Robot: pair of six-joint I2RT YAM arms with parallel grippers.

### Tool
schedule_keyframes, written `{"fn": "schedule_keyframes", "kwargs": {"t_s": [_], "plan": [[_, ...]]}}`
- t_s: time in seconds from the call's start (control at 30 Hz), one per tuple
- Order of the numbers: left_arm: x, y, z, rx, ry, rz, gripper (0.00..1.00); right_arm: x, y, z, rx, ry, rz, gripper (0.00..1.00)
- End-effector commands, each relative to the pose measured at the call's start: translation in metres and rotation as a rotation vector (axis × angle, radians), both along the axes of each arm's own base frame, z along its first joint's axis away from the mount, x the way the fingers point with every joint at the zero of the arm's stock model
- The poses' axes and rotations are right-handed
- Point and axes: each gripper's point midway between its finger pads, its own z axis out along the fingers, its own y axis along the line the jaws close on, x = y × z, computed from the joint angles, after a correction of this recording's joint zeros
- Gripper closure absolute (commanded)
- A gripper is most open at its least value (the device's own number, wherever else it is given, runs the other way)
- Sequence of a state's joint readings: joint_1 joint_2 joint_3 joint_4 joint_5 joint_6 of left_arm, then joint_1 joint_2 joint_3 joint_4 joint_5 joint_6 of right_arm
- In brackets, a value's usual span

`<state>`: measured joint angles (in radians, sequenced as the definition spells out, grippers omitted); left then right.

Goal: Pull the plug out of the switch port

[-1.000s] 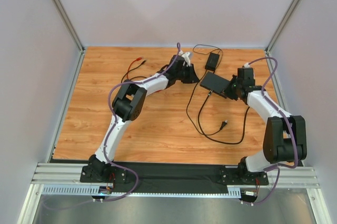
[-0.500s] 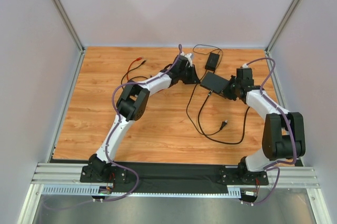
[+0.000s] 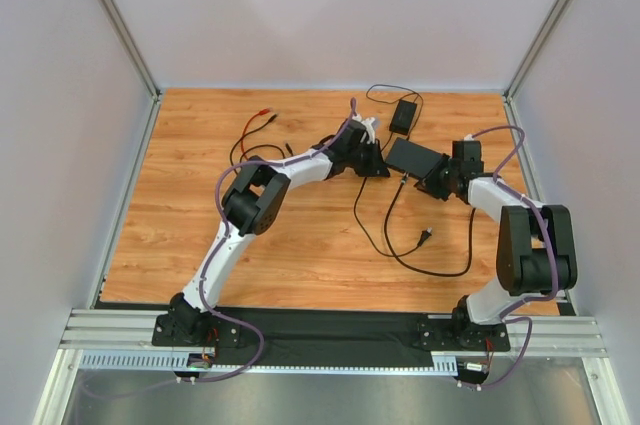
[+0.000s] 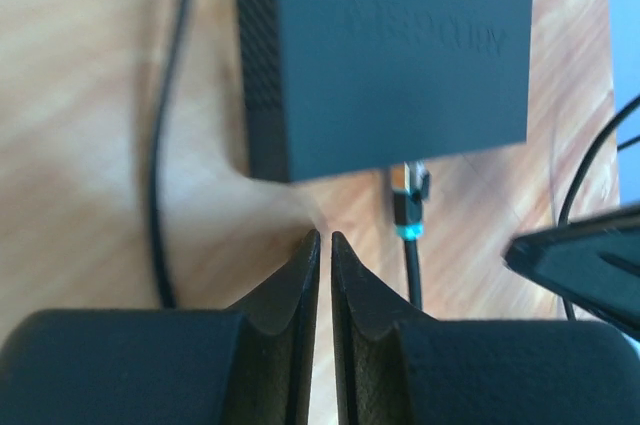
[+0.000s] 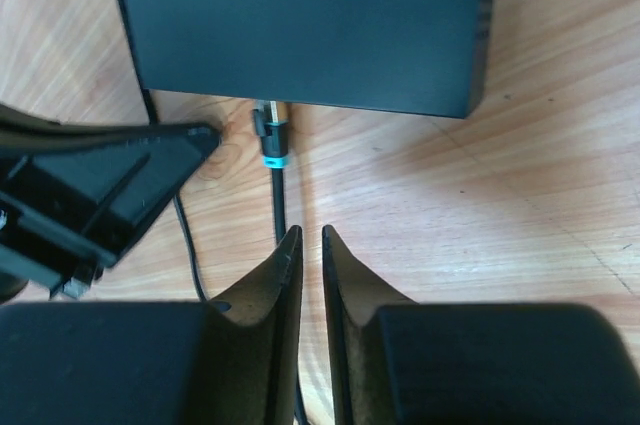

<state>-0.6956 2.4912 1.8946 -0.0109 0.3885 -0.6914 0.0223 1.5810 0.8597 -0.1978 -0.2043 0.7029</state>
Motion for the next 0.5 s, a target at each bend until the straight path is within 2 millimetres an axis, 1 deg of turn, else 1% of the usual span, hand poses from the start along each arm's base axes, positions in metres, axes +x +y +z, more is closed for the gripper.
{"fn": "schedule_keyframes", "kwargs": {"t_s": [0.0, 0.03, 0.07, 0.1, 0.13, 0.17, 0.2, 0.23, 0.27, 0.33, 0.37, 0.4, 0.43, 0.47], "plan": [[-0.009, 0.002, 0.027, 0.013, -0.041, -0.003, 0.84, 0.013, -0.007, 0.009, 0.082, -0.081, -0.058, 0.84], [-0.007, 0.004, 0.034, 0.022, -0.06, 0.006, 0.84, 0.012, -0.008, 0.009, 0.086, -0.088, -0.067, 0.84], [-0.006, 0.006, 0.036, 0.034, -0.074, 0.012, 0.84, 0.009, -0.008, 0.005, 0.093, -0.082, -0.071, 0.82], [-0.003, 0.012, 0.035, 0.061, -0.096, 0.028, 0.84, 0.01, -0.006, 0.006, 0.112, -0.094, -0.062, 0.81], [-0.001, 0.015, 0.043, 0.066, -0.117, 0.038, 0.84, 0.013, -0.005, 0.007, 0.132, -0.109, -0.066, 0.81], [0.0, 0.018, 0.046, 0.075, -0.132, 0.047, 0.84, 0.011, -0.002, 0.001, 0.15, -0.097, -0.065, 0.79], [0.002, 0.023, 0.045, 0.094, -0.153, 0.061, 0.84, 0.014, 0.002, 0.003, 0.173, -0.121, -0.057, 0.78], [0.004, 0.025, 0.054, 0.091, -0.175, 0.069, 0.84, 0.015, 0.003, 0.003, 0.198, -0.122, -0.072, 0.75], [0.005, 0.026, 0.057, 0.093, -0.191, 0.075, 0.85, 0.016, 0.005, 0.001, 0.215, -0.146, -0.075, 0.69], [0.007, 0.024, 0.07, 0.075, -0.24, 0.053, 0.85, 0.017, 0.008, -0.003, 0.262, -0.152, -0.101, 0.65], [0.007, 0.02, 0.076, 0.063, -0.258, 0.036, 0.85, 0.022, 0.009, 0.001, 0.282, -0.191, -0.106, 0.65], [0.01, 0.016, 0.084, 0.046, -0.3, 0.014, 0.85, 0.018, 0.01, -0.005, 0.297, -0.184, -0.118, 0.65], [0.01, 0.011, 0.083, 0.039, -0.309, -0.005, 0.83, 0.019, 0.011, -0.005, 0.322, -0.186, -0.139, 0.64], [0.011, 0.004, 0.093, 0.014, -0.325, -0.035, 0.8, 0.023, 0.011, -0.005, 0.338, -0.209, -0.143, 0.63]]}}
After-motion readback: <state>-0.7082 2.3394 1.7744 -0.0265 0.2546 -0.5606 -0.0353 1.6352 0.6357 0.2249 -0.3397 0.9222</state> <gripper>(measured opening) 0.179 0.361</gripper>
